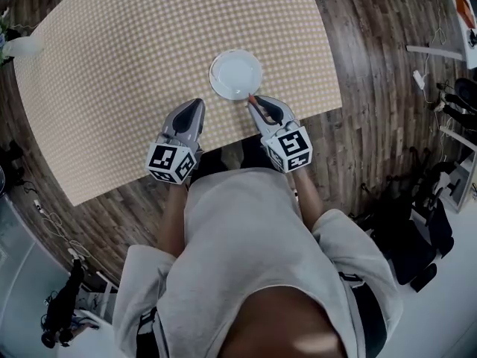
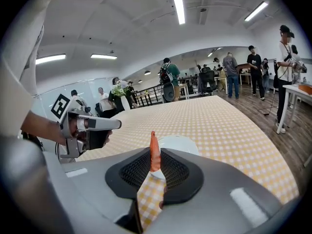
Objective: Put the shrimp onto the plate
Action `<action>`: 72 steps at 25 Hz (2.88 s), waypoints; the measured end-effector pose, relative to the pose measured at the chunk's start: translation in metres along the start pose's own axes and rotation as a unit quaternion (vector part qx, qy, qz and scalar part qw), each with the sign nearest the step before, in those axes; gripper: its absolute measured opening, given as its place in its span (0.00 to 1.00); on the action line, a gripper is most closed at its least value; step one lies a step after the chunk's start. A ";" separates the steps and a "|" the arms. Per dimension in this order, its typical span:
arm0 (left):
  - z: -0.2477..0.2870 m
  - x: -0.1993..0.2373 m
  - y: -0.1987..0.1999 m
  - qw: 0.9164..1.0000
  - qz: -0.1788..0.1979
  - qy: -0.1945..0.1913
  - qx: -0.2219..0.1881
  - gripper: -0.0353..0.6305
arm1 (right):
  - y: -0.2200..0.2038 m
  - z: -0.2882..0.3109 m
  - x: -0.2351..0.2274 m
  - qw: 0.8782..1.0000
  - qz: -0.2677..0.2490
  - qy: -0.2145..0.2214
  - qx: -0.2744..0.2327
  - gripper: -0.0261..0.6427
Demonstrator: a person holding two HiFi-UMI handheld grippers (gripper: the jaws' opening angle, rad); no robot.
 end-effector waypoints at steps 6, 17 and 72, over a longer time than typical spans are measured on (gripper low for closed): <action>0.000 0.001 -0.007 1.000 -0.011 0.004 0.000 0.07 | -0.011 0.009 -0.002 1.000 -0.015 0.006 0.023 0.13; -0.012 0.006 -0.010 1.000 -0.021 0.016 -0.006 0.07 | 0.012 0.068 -0.020 0.998 -0.051 0.008 0.026 0.13; -0.041 0.018 -0.033 0.996 -0.064 0.039 -0.047 0.07 | 0.009 0.136 0.004 0.842 -0.427 0.214 0.249 0.28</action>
Point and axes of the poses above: the fingertips, and each gripper's own axes: z forward along the fingers, x to its left, y out of its top, the point moved 6 cm from there along -z, backward along the fingers, and after that the axes turned 10 degrees about -y, right-handed, at the moved point
